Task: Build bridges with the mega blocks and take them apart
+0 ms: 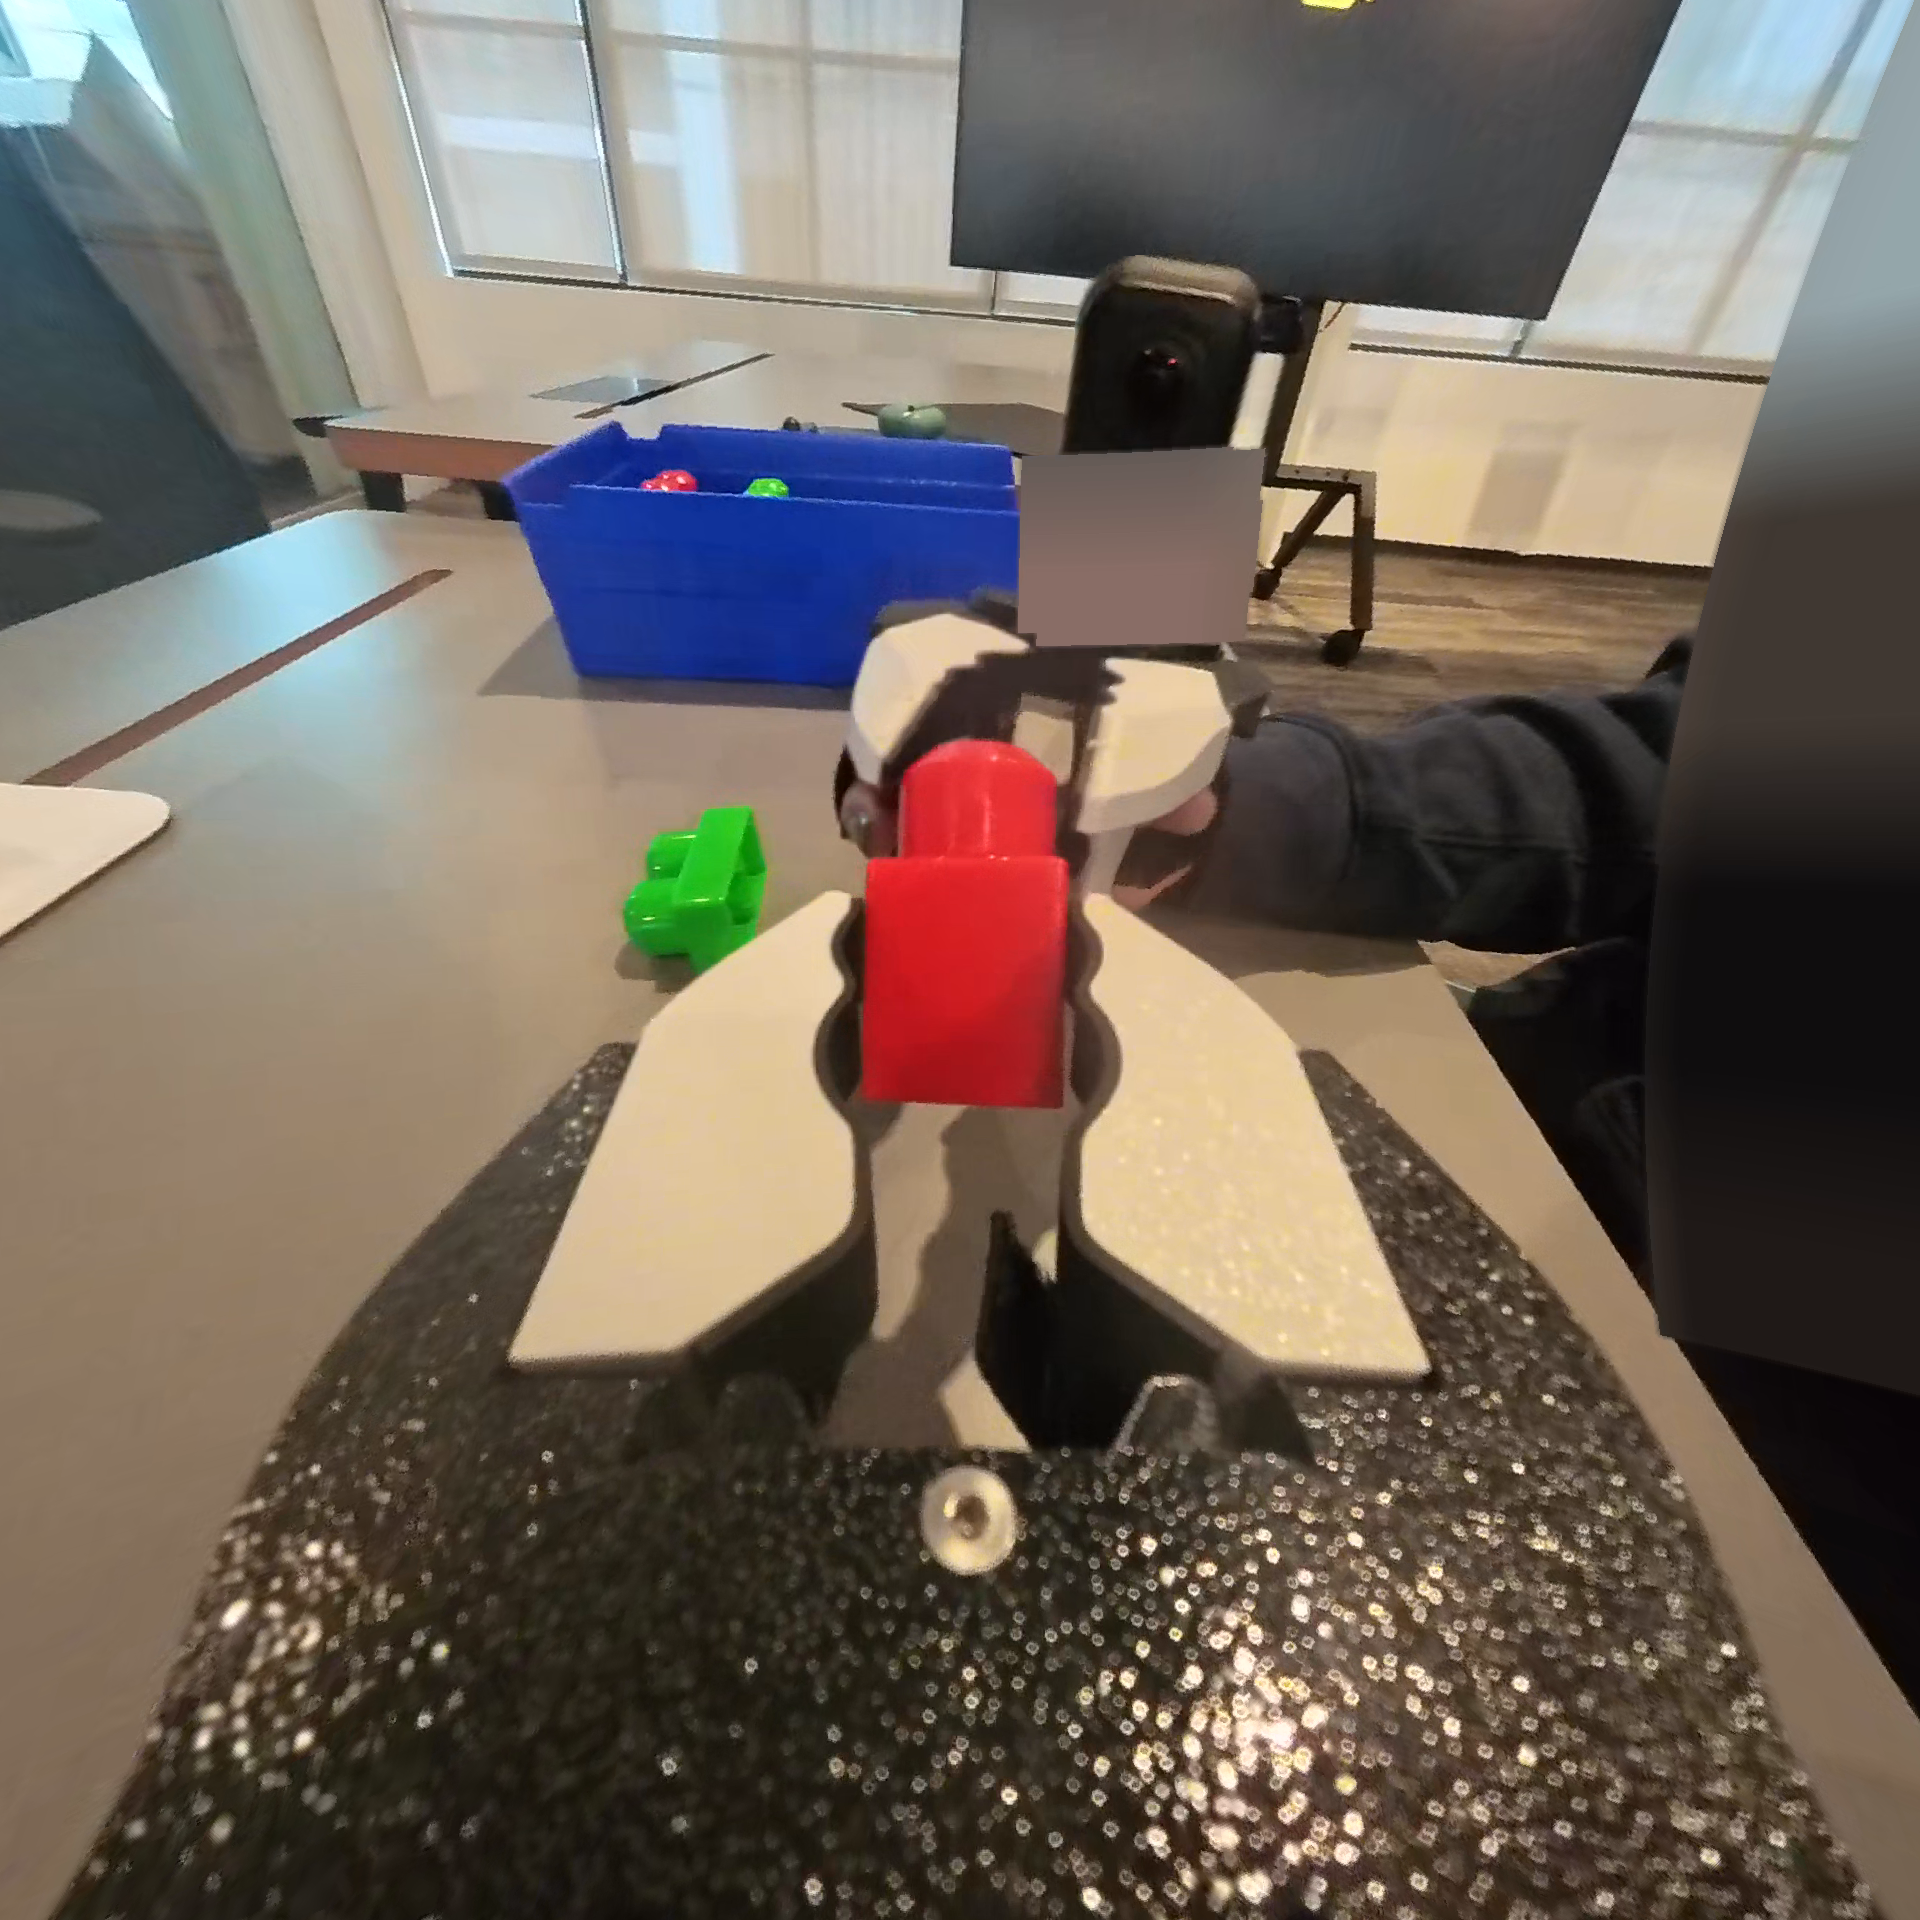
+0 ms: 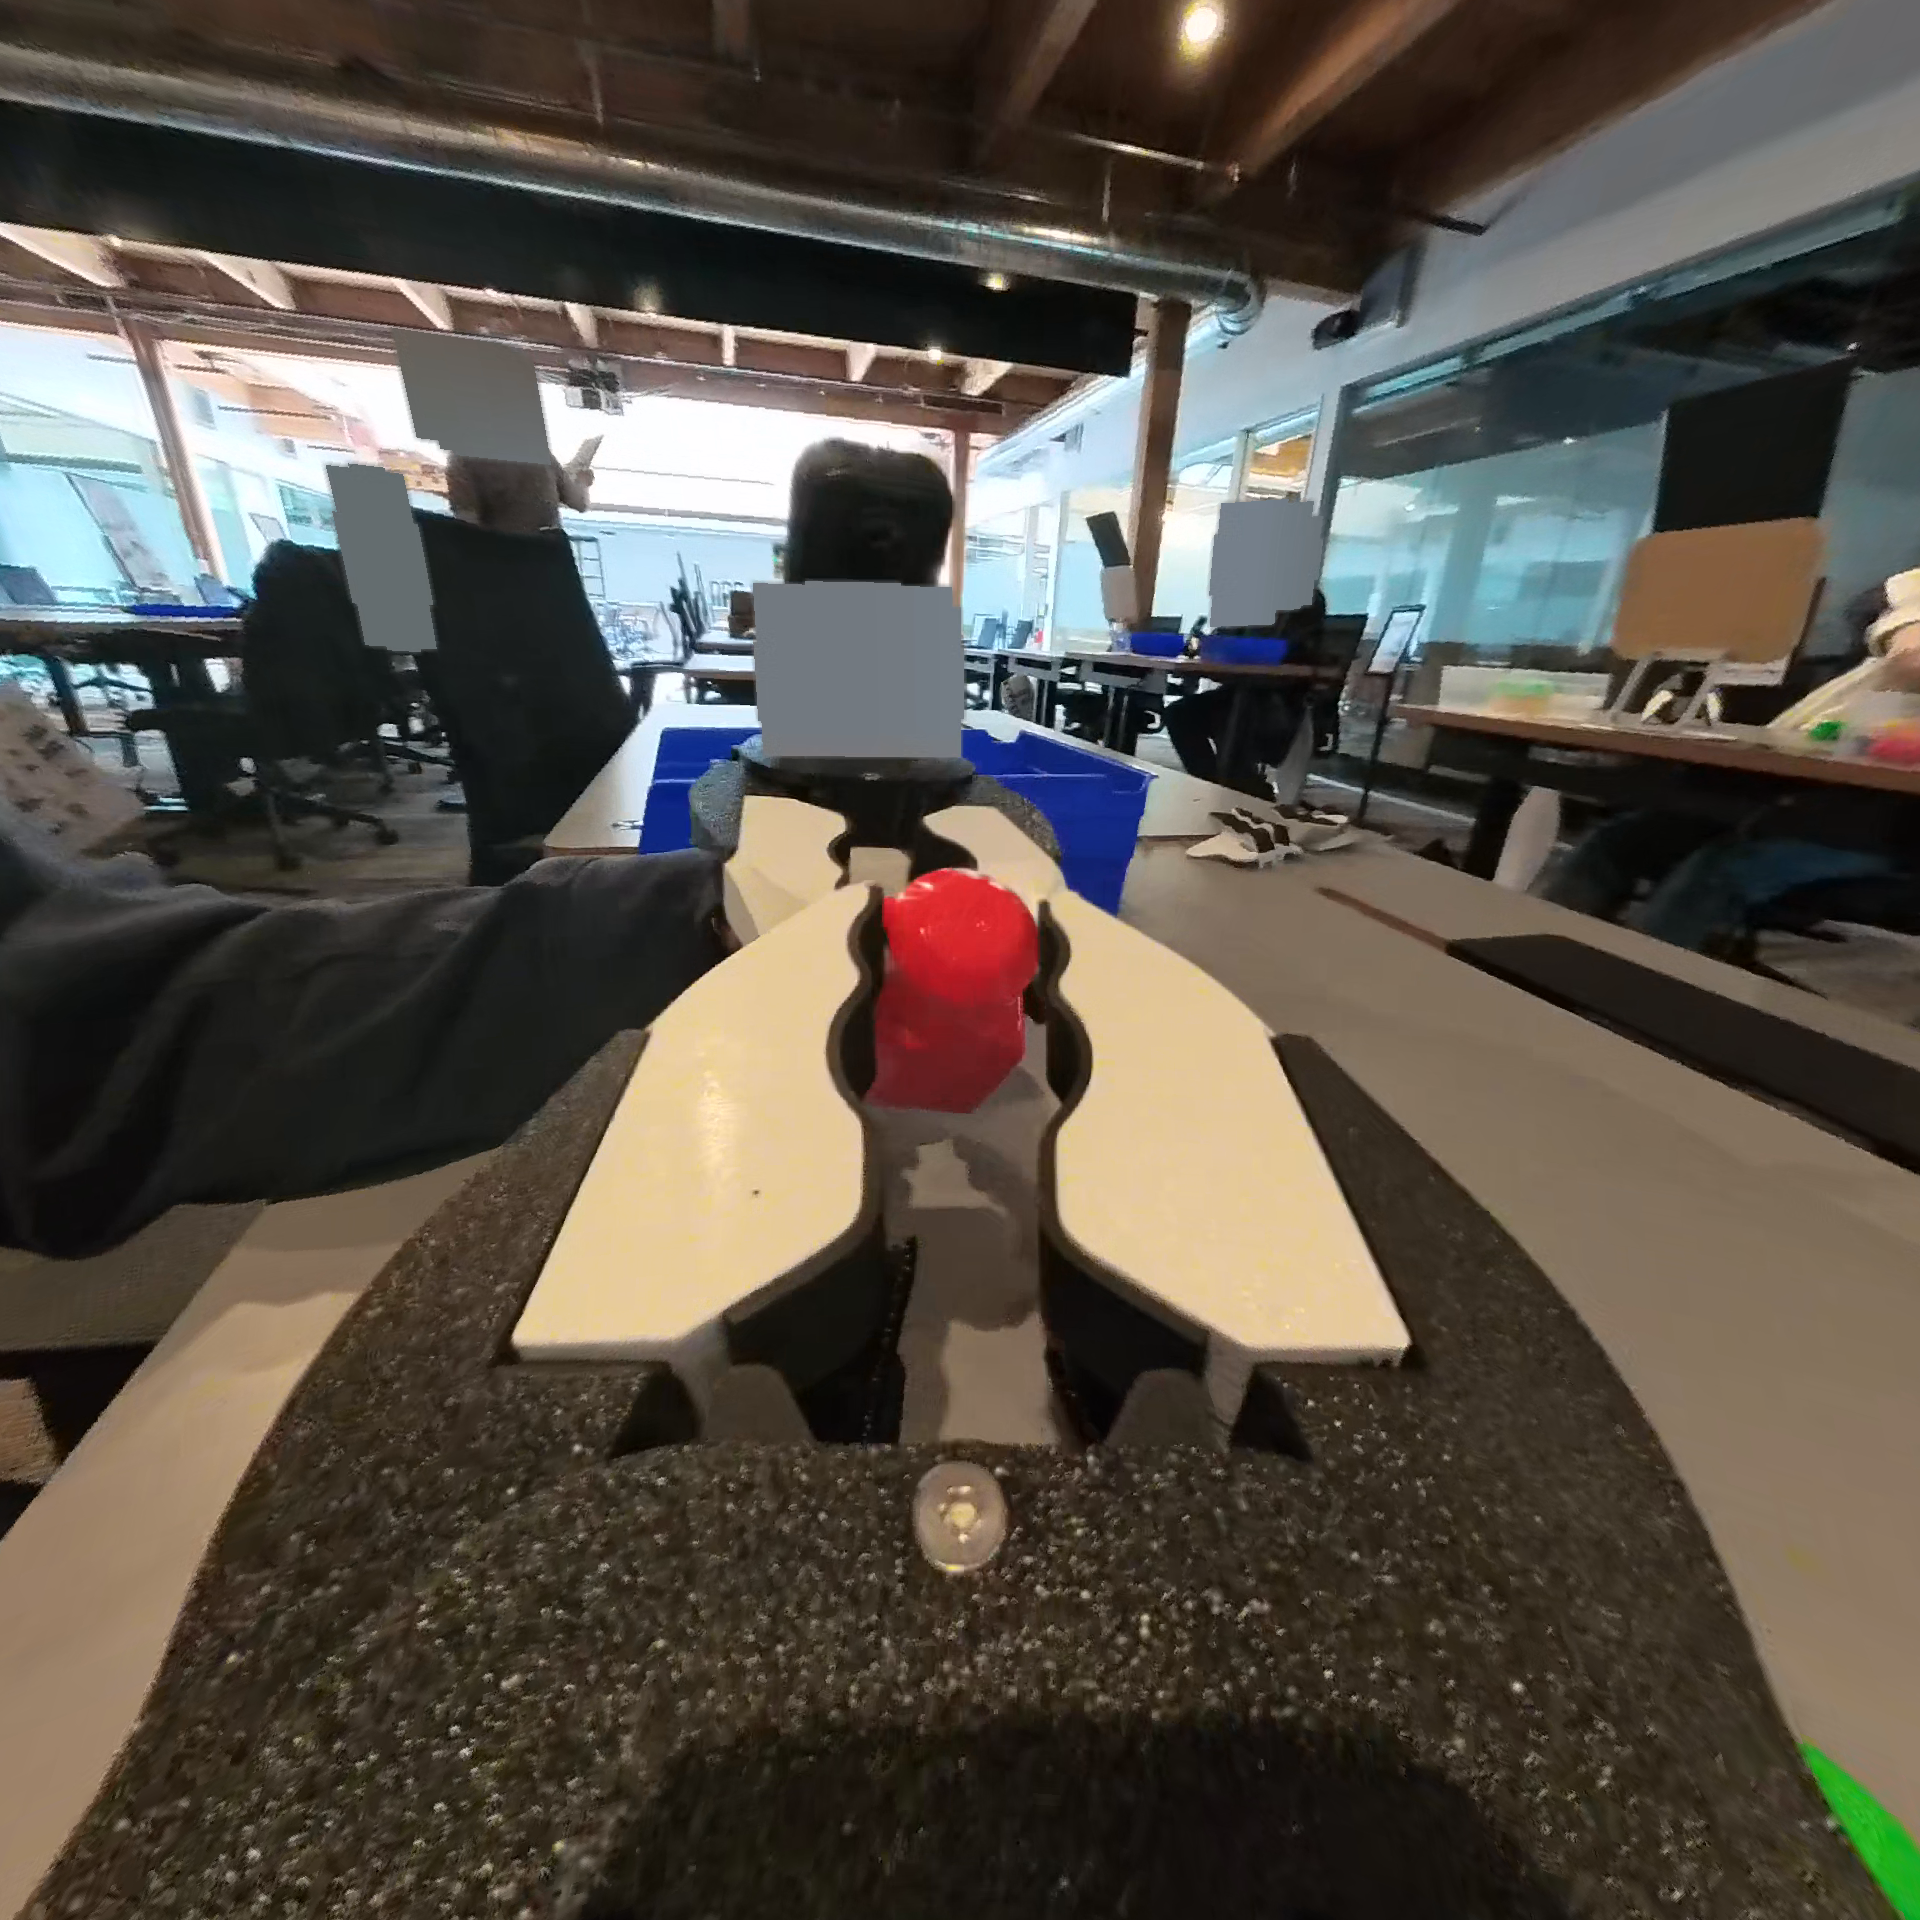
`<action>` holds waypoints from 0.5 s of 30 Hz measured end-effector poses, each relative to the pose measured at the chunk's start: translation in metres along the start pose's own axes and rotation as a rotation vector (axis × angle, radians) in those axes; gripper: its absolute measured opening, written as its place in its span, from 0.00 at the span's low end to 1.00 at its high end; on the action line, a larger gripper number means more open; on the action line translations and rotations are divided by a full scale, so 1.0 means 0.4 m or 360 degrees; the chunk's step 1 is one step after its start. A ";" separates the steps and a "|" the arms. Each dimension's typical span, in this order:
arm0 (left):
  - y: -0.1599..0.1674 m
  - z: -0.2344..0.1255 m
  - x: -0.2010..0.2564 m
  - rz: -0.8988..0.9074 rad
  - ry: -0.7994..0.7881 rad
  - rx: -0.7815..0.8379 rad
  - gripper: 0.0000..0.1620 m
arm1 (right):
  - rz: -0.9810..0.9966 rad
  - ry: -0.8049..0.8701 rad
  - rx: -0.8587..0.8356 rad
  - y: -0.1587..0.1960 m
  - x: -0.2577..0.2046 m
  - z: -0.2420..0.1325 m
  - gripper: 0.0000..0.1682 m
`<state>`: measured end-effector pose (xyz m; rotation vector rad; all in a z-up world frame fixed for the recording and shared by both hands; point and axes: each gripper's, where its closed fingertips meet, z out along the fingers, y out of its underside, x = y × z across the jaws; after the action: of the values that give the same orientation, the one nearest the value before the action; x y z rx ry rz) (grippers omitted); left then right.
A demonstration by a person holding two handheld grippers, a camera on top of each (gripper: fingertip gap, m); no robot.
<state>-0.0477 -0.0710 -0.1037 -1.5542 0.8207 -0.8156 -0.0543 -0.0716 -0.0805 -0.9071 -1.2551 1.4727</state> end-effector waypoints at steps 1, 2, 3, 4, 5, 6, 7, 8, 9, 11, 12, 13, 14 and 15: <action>0.000 0.002 0.003 0.0003 0.0009 0.0003 0.22 | 0.0008 -0.0010 0.0007 -0.002 -0.001 -0.002 0.16; -0.001 0.004 0.005 0.0002 0.0015 0.0005 0.22 | 0.0016 -0.0012 -0.0004 -0.002 0.001 -0.005 0.16; 0.002 0.006 0.006 -0.0002 0.0016 -0.0003 0.22 | 0.0019 -0.0021 -0.0030 0.001 0.001 -0.007 0.16; 0.005 0.009 0.004 -0.0004 0.0002 -0.0021 0.22 | 0.0021 -0.0019 -0.0064 0.005 0.005 -0.010 0.16; 0.012 0.011 -0.001 -0.0003 -0.0027 -0.0055 0.22 | 0.0020 -0.0012 -0.0102 0.011 0.010 -0.013 0.16; 0.023 0.012 -0.010 -0.0002 -0.0073 -0.0113 0.25 | 0.0014 0.0011 -0.0143 0.017 0.018 -0.017 0.16; 0.040 0.011 -0.021 0.0007 -0.0127 -0.0192 0.30 | -0.0011 0.0055 -0.0206 0.026 0.030 -0.023 0.16; 0.057 0.006 -0.033 0.0023 -0.0183 -0.0267 0.34 | -0.0053 0.0101 -0.0286 0.037 0.043 -0.030 0.16; 0.070 -0.001 -0.047 0.0040 -0.0243 -0.0326 0.35 | -0.0097 0.0119 -0.0376 0.050 0.048 -0.037 0.16; 0.091 -0.020 -0.068 0.0051 -0.0326 -0.0412 0.36 | -0.0139 0.0104 -0.0577 0.081 0.046 -0.051 0.16; 0.099 -0.029 -0.077 0.0044 -0.0361 -0.0443 0.36 | -0.0144 0.0084 -0.0667 0.097 0.042 -0.055 0.16; 0.107 -0.039 -0.088 0.0040 -0.0400 -0.0471 0.36 | -0.0148 0.0063 -0.0748 0.113 0.037 -0.057 0.16; 0.113 -0.048 -0.098 0.0039 -0.0436 -0.0491 0.36 | -0.0150 0.0046 -0.0815 0.127 0.033 -0.058 0.16; 0.115 -0.057 -0.106 0.0038 -0.0467 -0.0500 0.36 | -0.0149 0.0028 -0.0869 0.139 0.028 -0.057 0.16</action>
<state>-0.0922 -0.0516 -0.1494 -1.8830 0.7737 -0.4383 -0.0469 -0.0551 -0.1389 -1.1897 -1.7010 1.0566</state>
